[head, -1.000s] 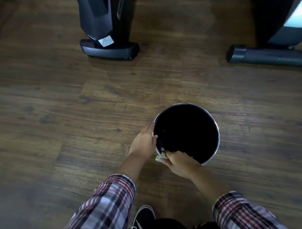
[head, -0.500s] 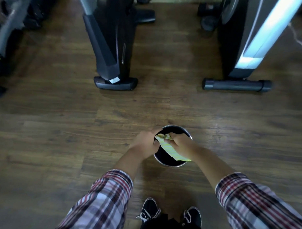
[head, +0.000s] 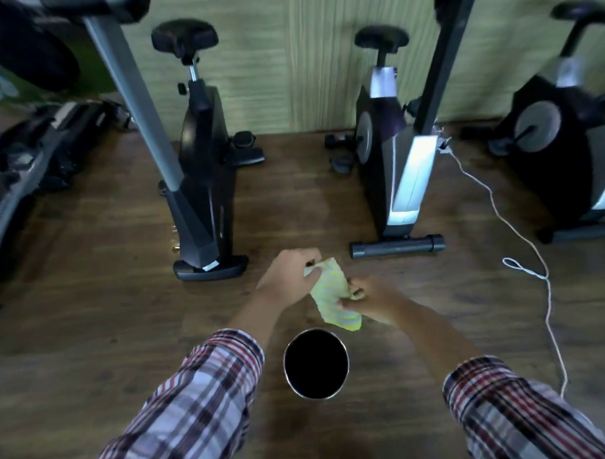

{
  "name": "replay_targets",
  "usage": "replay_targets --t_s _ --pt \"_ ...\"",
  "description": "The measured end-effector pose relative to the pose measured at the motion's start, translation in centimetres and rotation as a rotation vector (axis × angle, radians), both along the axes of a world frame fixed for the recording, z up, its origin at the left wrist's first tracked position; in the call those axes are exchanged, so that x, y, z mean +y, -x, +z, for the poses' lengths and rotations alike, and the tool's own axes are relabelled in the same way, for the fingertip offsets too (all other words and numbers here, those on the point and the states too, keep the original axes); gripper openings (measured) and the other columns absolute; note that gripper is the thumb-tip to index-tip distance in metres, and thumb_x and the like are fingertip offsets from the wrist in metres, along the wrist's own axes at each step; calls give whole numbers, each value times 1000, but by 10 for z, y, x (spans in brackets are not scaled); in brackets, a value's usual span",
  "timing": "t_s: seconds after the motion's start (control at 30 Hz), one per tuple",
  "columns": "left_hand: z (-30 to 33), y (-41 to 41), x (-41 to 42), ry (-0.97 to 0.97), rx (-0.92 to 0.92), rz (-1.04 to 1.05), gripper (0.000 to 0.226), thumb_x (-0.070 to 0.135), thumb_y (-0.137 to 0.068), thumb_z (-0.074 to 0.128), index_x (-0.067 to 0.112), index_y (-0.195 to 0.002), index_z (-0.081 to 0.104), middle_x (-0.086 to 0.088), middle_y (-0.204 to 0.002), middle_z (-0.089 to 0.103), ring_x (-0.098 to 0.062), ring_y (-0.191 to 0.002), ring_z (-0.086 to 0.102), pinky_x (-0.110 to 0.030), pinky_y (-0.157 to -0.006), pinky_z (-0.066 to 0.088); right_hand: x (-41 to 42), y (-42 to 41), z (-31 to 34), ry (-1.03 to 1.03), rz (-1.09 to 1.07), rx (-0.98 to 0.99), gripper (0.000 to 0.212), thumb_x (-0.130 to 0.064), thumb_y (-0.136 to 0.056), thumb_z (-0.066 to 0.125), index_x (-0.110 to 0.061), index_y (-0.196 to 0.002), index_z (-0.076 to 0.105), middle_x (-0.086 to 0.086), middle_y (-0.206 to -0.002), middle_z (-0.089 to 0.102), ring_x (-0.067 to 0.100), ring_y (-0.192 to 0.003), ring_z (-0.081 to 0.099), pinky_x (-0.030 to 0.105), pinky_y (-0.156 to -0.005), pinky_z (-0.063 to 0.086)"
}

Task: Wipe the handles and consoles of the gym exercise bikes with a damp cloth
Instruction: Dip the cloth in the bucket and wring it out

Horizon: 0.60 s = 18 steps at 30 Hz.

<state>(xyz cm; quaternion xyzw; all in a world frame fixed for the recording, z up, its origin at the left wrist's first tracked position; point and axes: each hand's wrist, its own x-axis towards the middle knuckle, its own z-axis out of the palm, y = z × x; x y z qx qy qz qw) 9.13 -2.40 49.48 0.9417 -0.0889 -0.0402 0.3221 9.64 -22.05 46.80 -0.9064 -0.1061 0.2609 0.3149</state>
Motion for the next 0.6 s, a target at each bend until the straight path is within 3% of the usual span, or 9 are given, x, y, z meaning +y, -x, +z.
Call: replay_targets --t_s 0.07,0.2,0.3,0.37,0.47,0.6 --pt "19 -9 -3 31 -35 1 6 16 -88 60 13 -91 64 -1 -86 66 -19 -75 55 -34 -75 49 -14 0 9 -40 -111 14 28 -34 -92 64 -7 -99 62 9 -100 66 22 -100 62 31 -77 44" --pt "40 -21 -19 70 -64 -32 7 17 -87 60 12 -90 63 -1 -86 66 -23 -82 61 -36 -76 52 -23 -4 22 -280 -471 -34 20 -37 -99 50 -25 -84 45 -3 -80 49 22 -87 50 34 -76 35" --pt "44 -26 -39 76 -101 -84 8 16 -87 62 8 -89 63 -4 -91 66 -21 -84 62 -35 -77 52 -30 -9 35 -355 -675 -83 18 -34 -98 50 -24 -84 46 -1 -80 56 23 -83 56 33 -77 43" --pt "45 -29 -57 82 -131 -140 8 12 -85 64 5 -89 65 -5 -92 65 -21 -84 61 -35 -78 50 -39 -11 43 -438 -773 -90 19 -33 -99 49 -25 -82 46 9 -91 63 30 -91 64 41 -84 54" --pt "47 -38 -88 94 -139 -212 12 5 -81 65 7 -92 69 -4 -94 66 -17 -84 60 -31 -79 48 -57 -14 56 -551 -859 -59 21 -28 -99 49 -27 -79 46 17 -109 64 32 -100 66 50 -83 59" --pt "53 -50 -134 100 -141 -306 15 1 -78 64 7 -91 70 -6 -96 66 -25 -88 63 -33 -78 49 -87 -25 71 -732 -955 -18 24 -26 -95 56 -26 -72 49 11 -98 62 25 -89 65 50 -80 59"
